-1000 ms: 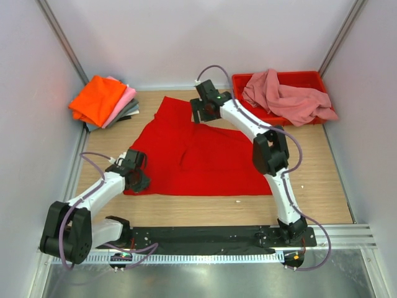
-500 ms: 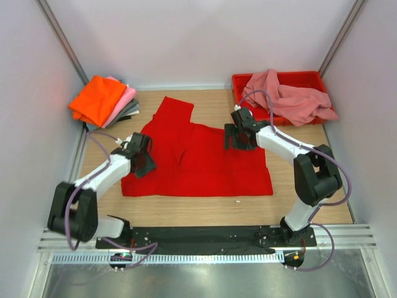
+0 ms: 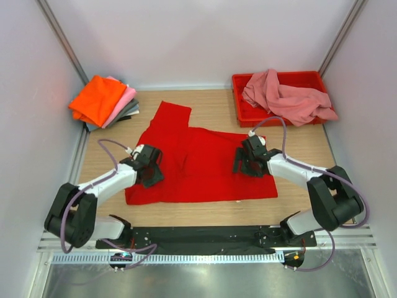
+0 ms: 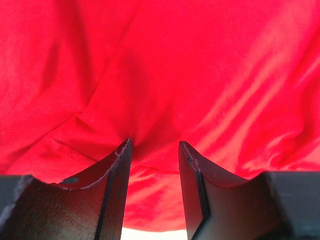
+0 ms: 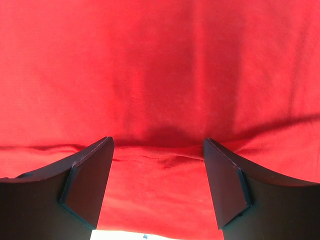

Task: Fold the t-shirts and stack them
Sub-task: Fold the tshirt

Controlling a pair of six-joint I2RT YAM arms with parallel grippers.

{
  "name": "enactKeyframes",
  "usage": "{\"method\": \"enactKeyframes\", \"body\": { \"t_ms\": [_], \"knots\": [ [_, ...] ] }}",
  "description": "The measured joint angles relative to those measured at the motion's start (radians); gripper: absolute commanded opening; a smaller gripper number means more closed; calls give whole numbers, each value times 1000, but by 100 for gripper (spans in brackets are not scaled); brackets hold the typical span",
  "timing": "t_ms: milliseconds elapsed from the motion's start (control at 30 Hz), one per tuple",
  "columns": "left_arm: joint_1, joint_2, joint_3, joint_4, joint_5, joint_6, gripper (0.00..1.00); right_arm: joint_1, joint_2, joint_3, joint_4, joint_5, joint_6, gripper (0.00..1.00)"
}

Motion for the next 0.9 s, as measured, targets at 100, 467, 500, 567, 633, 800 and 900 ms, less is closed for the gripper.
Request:
{"method": "enactKeyframes", "body": {
  "t_ms": [100, 467, 500, 567, 633, 800, 900],
  "knots": [
    [-108, -82, -43, -92, -15, -61, 45, 3, -82, -71, 3, 23, 70, 80],
    [-302, -445, -75, -475, -72, -254, 53, 32, -405, -150, -283, 59, 211, 83],
    [-303, -435, -48, -503, -79, -252, 53, 32, -416, -121, -308, 77, 211, 83],
    [-303, -391, 31, -550, -95, -237, 53, 29, -403, -36, -344, 135, 203, 80],
    [-303, -349, 116, -576, -113, -213, 54, 13, -372, 37, -345, 174, 187, 77],
    [-303, -334, 307, -621, -166, -115, 61, -126, -194, 139, -282, 202, 134, 68],
    [-303, -342, 414, -653, -201, -44, 63, -194, -76, 142, -246, 192, 113, 65]
  ]
}}
